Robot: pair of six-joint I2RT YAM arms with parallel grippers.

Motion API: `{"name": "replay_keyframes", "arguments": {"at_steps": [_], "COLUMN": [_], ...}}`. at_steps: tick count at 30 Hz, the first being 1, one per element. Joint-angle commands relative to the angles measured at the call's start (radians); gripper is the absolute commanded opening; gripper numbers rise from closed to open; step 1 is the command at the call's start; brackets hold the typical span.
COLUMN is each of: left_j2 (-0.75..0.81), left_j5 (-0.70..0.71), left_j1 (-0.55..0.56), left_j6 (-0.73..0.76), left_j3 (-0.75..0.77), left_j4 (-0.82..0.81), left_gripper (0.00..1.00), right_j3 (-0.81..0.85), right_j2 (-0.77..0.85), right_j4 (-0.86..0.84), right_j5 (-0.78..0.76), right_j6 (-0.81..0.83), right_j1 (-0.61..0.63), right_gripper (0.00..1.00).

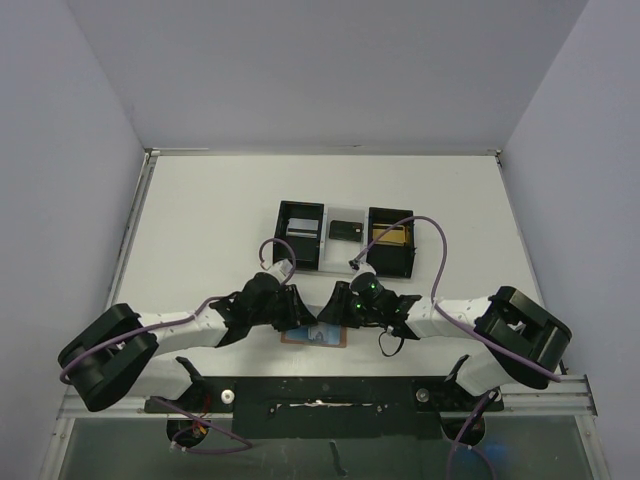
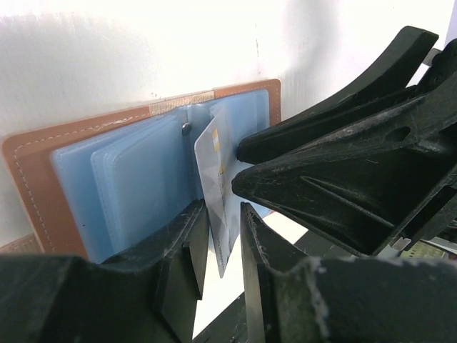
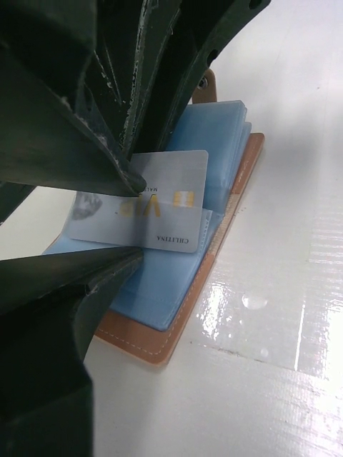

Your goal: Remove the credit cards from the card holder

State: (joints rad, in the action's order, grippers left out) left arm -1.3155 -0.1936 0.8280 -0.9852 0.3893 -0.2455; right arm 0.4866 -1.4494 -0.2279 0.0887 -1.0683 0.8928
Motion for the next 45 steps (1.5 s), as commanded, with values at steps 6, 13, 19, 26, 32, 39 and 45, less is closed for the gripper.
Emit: {"name": "replay_keyframes", "arguments": {"at_steps": [6, 13, 19, 26, 32, 39, 45], "left_j2": [0.033, 0.101, 0.122, 0.087, 0.094, 0.088, 0.053], "left_j5": [0.015, 0.065, 0.068, 0.036, 0.048, 0.032, -0.036], "left_j1": [-0.003, -0.007, -0.013, -0.014, -0.015, -0.015, -0.015], "left_j6": [-0.025, 0.005, 0.025, 0.005, 0.005, 0.001, -0.03], "left_j3": [-0.01, 0.003, 0.008, 0.004, 0.008, 0.003, -0.026], "left_j4": [-0.053, 0.055, 0.096, 0.036, 0.045, 0.024, -0.081], "left_gripper": [0.13, 0.0, 0.0, 0.0, 0.0, 0.03, 0.15], "right_j3": [-0.02, -0.011, 0.004, 0.015, 0.033, -0.009, -0.063], "right_j2": [0.004, 0.012, 0.028, 0.093, 0.065, -0.054, -0.08], "right_j4": [0.097, 0.12, 0.136, 0.017, -0.057, -0.161, -0.221], "right_j5": [-0.05, -0.053, -0.05, 0.051, 0.094, 0.114, 0.099], "right_j6": [0.004, 0.012, 0.027, 0.06, 0.059, -0.025, -0.078], "right_j1": [0.007, -0.004, -0.011, -0.009, -0.018, -0.021, -0.025], "right_gripper": [0.35, 0.35, 0.34, 0.33, 0.31, 0.3, 0.27]}}
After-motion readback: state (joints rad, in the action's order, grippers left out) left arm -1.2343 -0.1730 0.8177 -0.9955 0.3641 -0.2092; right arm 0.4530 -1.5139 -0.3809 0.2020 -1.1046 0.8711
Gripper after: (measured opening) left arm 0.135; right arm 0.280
